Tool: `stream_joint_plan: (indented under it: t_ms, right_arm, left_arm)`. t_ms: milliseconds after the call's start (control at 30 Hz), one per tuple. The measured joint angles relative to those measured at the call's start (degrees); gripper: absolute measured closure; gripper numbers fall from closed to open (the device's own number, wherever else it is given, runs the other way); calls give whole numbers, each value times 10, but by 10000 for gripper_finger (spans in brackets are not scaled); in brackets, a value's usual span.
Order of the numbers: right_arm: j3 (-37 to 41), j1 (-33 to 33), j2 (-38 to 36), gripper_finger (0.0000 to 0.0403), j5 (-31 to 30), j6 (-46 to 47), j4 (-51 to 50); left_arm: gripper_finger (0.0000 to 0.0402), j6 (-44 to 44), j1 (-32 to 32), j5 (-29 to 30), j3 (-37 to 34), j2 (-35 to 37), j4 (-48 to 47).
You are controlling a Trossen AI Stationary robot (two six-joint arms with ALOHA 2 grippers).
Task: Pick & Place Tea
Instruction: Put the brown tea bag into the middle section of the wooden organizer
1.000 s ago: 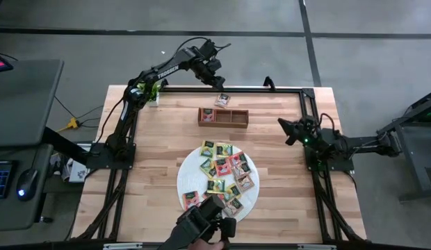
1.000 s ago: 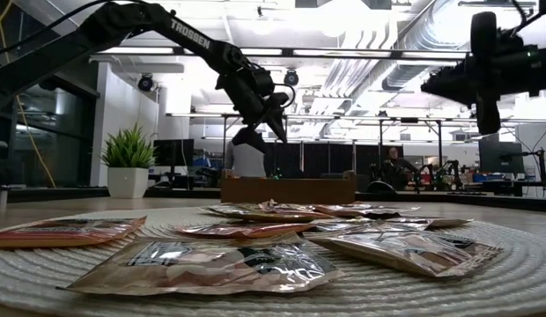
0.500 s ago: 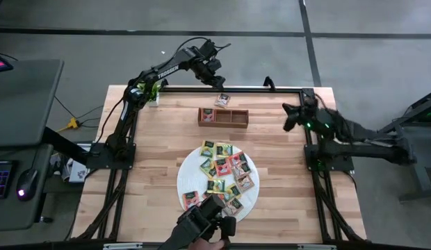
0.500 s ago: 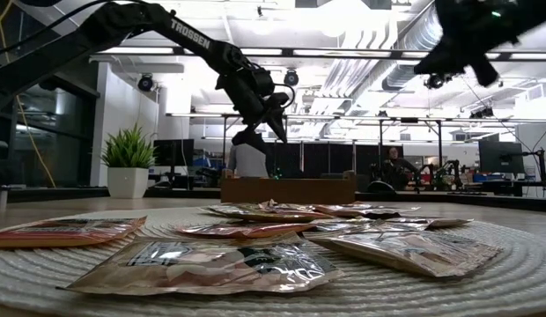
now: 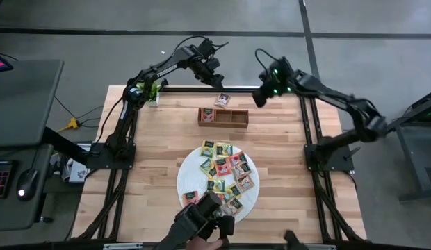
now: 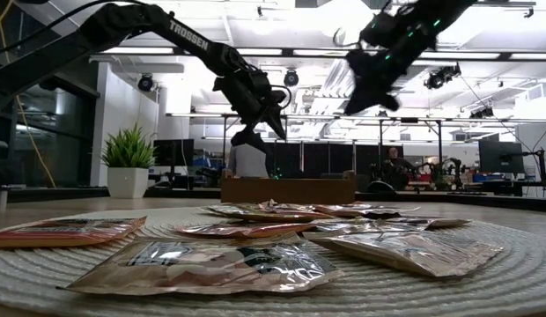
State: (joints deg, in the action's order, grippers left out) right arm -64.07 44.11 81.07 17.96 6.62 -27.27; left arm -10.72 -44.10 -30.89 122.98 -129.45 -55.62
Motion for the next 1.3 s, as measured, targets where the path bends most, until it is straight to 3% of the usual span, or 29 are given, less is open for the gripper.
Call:
stream_joint_plan:
  t_ms: [100,400,567,867,1300]
  right_arm:
    - [-31,25,63,391,70,-34,18]
    - [-129,31,258,391,76,-41,17]
    - [-204,26,328,391,71,-17,13]
    - [-294,28,385,391,43,26,-39]
    - [-303,28,429,391,52,62,-73]
  left_arm:
    - [122,1,-4,-6,0,0,0]
    - [122,15,-17,-20,0,0,-3]
    - [122,14,-19,-32,-2,-12,-8]
    - [122,15,-21,-59,-2,-22,5]
    - [122,22,-20,-81,-1,-49,5]
